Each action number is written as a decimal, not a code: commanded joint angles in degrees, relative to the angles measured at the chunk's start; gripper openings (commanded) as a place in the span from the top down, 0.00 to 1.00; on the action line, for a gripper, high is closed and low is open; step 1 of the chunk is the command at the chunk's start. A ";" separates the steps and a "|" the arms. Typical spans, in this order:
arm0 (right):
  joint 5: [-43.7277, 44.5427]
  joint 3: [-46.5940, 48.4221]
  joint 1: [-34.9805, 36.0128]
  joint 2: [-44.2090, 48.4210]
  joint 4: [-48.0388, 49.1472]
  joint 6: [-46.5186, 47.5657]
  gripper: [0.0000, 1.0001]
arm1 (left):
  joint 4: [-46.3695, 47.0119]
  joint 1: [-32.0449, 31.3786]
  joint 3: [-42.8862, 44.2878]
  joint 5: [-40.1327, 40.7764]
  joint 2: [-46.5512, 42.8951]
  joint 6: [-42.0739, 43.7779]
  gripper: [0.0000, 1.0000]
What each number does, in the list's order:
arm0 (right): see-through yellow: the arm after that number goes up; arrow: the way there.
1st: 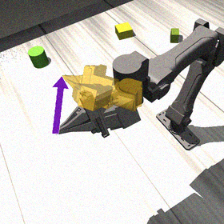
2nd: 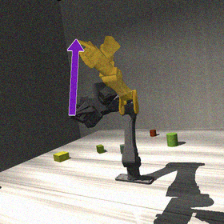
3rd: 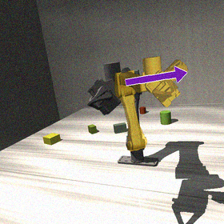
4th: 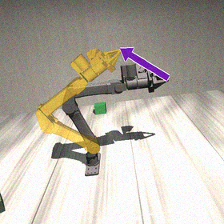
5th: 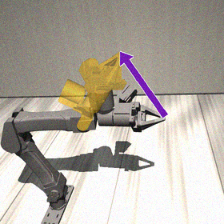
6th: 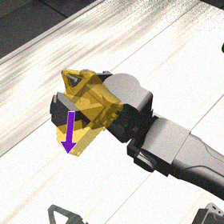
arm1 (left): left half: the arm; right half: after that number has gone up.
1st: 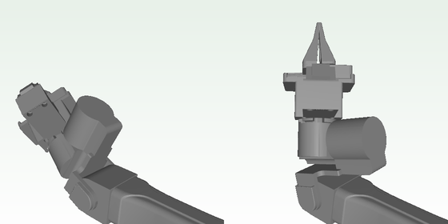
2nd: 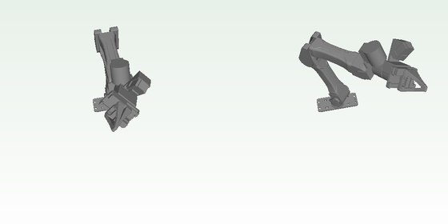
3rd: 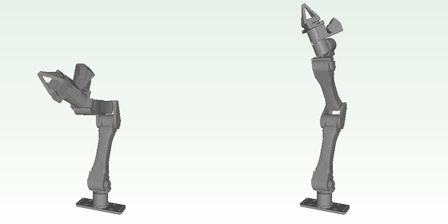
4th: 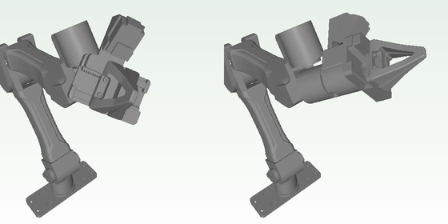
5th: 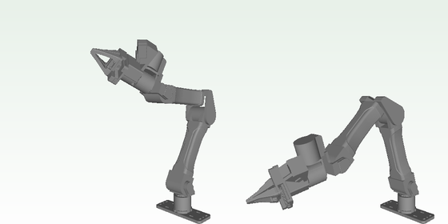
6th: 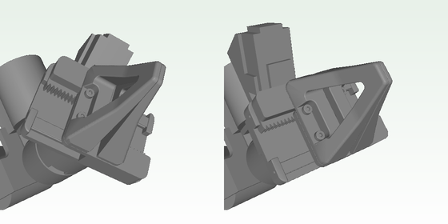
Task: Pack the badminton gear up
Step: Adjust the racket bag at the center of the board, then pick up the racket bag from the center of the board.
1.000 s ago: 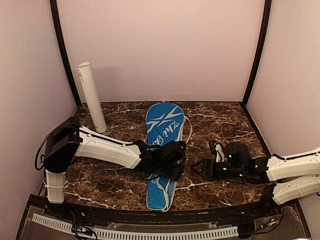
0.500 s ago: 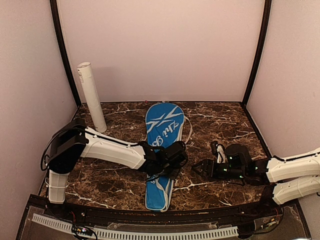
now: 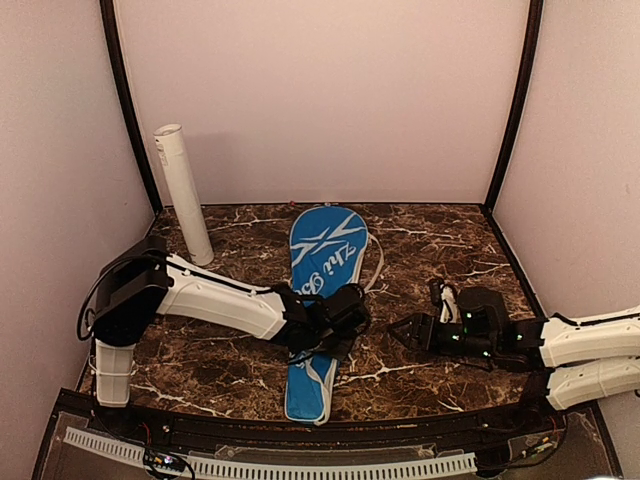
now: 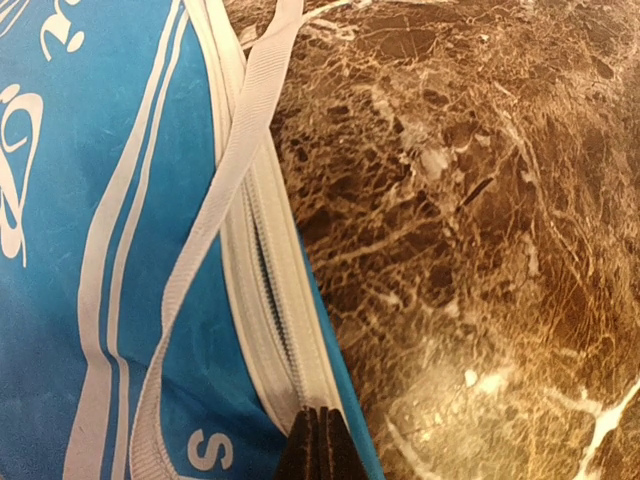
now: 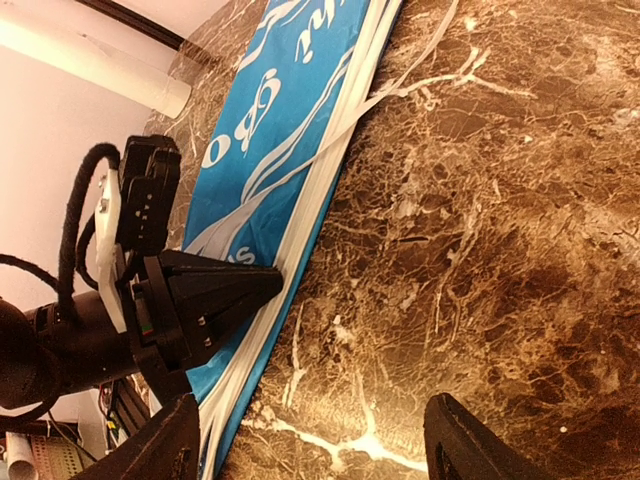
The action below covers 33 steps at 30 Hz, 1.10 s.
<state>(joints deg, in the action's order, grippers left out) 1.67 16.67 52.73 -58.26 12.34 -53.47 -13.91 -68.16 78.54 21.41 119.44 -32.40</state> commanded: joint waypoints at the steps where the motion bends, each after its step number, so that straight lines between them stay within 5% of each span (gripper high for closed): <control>1: 3.01 -0.15 -0.43 1.84 -0.77 -0.23 0.22 | -1.28 -0.39 -6.39 -3.23 -5.61 -1.24 1.00; 17: 0.04 -2.78 -8.04 3.00 1.49 -0.23 0.27 | 28.82 -0.38 -35.33 -23.96 -34.60 -2.53 1.00; 24: -6.95 -4.15 -17.94 2.81 4.26 2.93 0.33 | 29.65 -0.35 -40.40 -28.79 -41.34 -2.49 1.00; 28: -8.64 -1.65 -19.63 0.91 3.62 4.65 0.35 | 20.48 -0.38 -36.56 -23.60 -40.11 1.11 1.00; 33: -9.25 -0.25 -19.72 -0.03 3.16 4.98 0.35 | 9.93 -0.36 -25.25 -15.43 -32.09 4.42 0.78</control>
<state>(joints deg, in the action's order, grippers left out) -5.80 14.26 33.28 -57.89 13.69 -50.00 4.60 -68.18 45.78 -0.60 82.76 -31.20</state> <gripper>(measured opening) 0.647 0.169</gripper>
